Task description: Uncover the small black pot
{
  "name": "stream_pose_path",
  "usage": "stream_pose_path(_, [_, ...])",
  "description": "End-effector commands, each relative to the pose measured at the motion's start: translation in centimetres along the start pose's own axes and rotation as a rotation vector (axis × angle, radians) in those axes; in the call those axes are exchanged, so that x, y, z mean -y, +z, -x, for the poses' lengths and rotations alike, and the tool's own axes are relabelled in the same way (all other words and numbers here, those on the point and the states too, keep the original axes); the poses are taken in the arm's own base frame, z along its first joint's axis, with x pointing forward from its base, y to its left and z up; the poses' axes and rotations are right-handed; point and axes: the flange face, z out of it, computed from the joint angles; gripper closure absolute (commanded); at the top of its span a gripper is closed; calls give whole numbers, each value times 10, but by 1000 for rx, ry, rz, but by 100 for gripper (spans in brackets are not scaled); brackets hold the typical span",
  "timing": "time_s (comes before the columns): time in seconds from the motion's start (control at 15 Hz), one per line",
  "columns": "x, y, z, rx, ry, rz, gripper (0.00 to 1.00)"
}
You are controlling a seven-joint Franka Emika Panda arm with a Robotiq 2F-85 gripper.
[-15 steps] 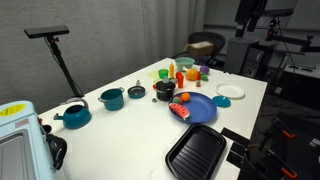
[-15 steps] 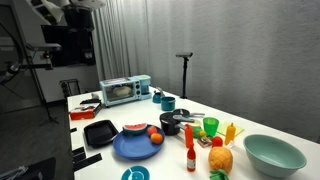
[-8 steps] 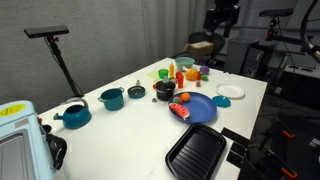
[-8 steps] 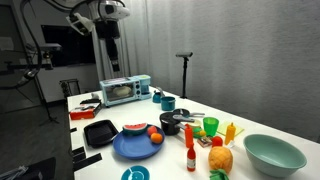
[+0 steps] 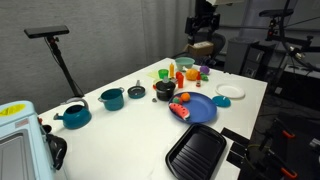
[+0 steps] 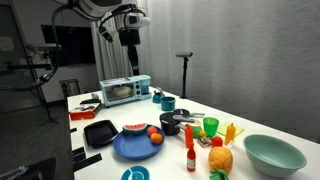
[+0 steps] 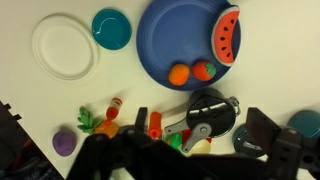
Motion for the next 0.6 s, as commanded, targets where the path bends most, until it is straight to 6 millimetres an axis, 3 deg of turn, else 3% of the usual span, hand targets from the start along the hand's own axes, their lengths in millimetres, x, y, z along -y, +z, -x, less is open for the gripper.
stream_pose_path(0.0, [0, -2, 0, -1, -1, -1, 0])
stream_pose_path(0.27, [1, -3, -1, -4, -1, -2, 0])
stream_pose_path(0.53, [18, 10, -11, 8, 84, 2, 0])
